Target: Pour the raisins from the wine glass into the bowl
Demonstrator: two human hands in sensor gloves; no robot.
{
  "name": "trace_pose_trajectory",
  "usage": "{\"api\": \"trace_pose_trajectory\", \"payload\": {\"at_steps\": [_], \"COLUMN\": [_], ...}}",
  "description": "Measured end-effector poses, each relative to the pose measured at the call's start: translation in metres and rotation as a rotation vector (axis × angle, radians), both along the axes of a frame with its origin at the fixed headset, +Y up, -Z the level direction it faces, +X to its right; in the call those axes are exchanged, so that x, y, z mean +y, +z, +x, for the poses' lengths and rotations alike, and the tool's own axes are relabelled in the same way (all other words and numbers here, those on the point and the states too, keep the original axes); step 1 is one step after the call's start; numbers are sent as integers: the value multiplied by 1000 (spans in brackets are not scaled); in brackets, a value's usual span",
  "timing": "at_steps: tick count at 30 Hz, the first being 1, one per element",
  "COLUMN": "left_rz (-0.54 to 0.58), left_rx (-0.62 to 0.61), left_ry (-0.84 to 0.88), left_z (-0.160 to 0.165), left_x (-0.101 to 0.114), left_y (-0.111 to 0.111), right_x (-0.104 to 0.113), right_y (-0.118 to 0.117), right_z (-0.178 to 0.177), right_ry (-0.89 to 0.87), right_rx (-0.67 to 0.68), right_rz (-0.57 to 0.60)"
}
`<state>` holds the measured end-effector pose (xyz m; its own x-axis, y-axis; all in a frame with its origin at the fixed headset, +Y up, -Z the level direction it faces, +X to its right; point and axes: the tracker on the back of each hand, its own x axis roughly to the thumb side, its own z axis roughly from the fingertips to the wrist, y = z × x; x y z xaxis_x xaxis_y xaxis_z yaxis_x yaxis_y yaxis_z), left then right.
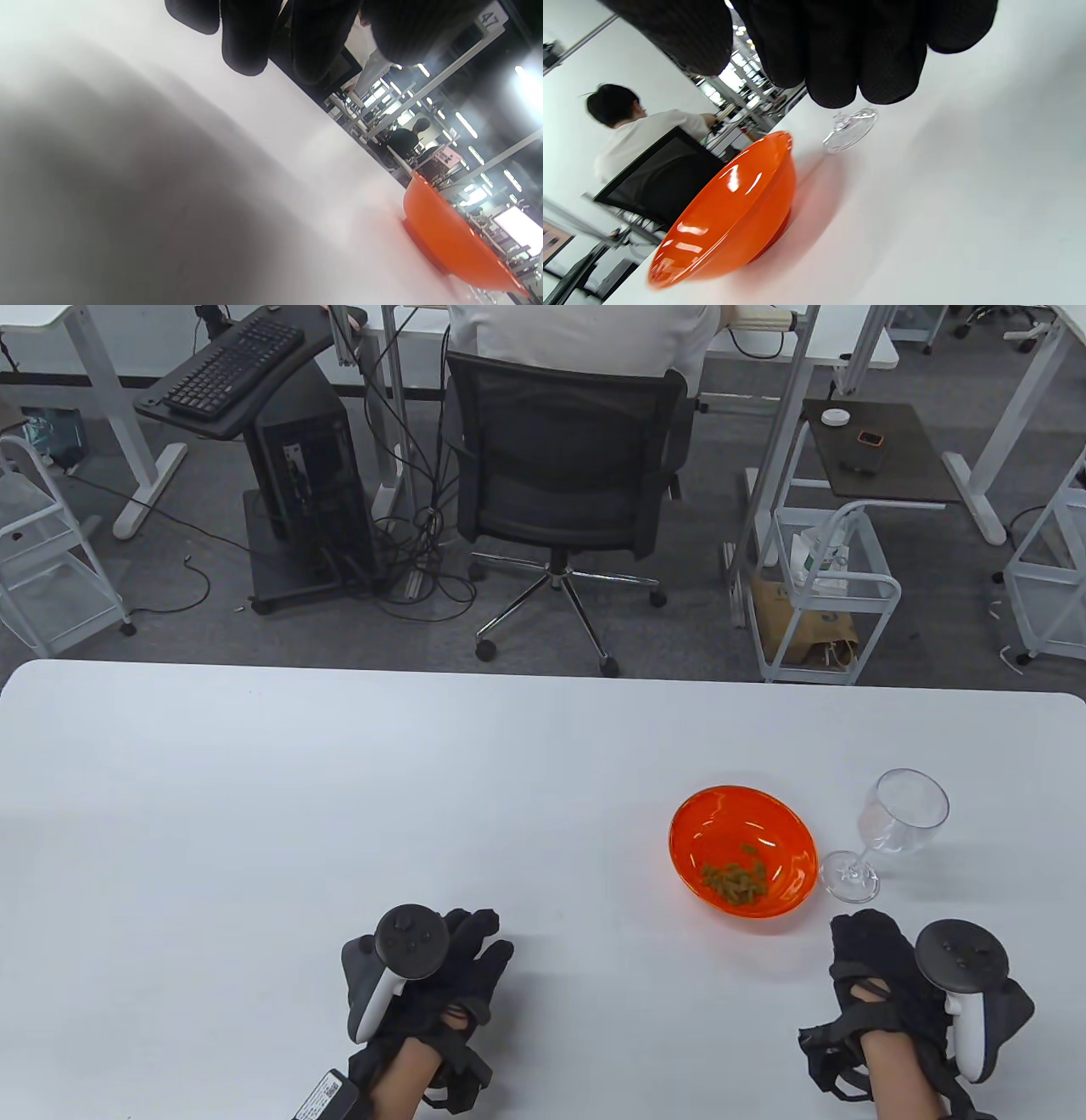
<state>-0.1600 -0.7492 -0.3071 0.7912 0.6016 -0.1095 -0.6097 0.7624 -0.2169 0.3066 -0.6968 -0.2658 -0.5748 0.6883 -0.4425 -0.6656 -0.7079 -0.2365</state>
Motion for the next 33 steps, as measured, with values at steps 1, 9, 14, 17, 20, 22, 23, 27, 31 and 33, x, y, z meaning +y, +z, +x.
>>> {"api": "trace_pose_trajectory", "payload": {"at_steps": [1, 9, 14, 17, 20, 22, 23, 27, 31, 33], "left_rz": [-13, -17, -30, -13, 16, 42, 55, 126, 243, 284], "left_rx": [-10, -65, -128, -158, -189, -211, -222, -273, -277, -271], "left_ry": [-6, -45, -87, -112, -140, -160, -171, -223, -236, -231], "left_z": [0, 7, 15, 19, 24, 28, 30, 42, 51, 53], "left_x": [-1, 0, 0, 2, 5, 7, 8, 14, 24, 27], "left_y": [1, 3, 4, 6, 7, 9, 9, 15, 23, 25], "right_x": [3, 19, 20, 16, 7, -2, -7, -9, -1, 1], "right_y": [2, 8, 0, -9, -15, -15, -14, -6, 6, 8], "right_z": [-8, -90, -132, -153, -167, -173, -176, -178, -175, -176], "right_ry": [15, 146, 285, 376, 448, 487, 507, 626, 620, 614], "right_rx": [28, 310, 479, 564, 623, 632, 640, 712, 704, 700], "right_rz": [11, 148, 238, 285, 312, 324, 328, 319, 407, 429]}}
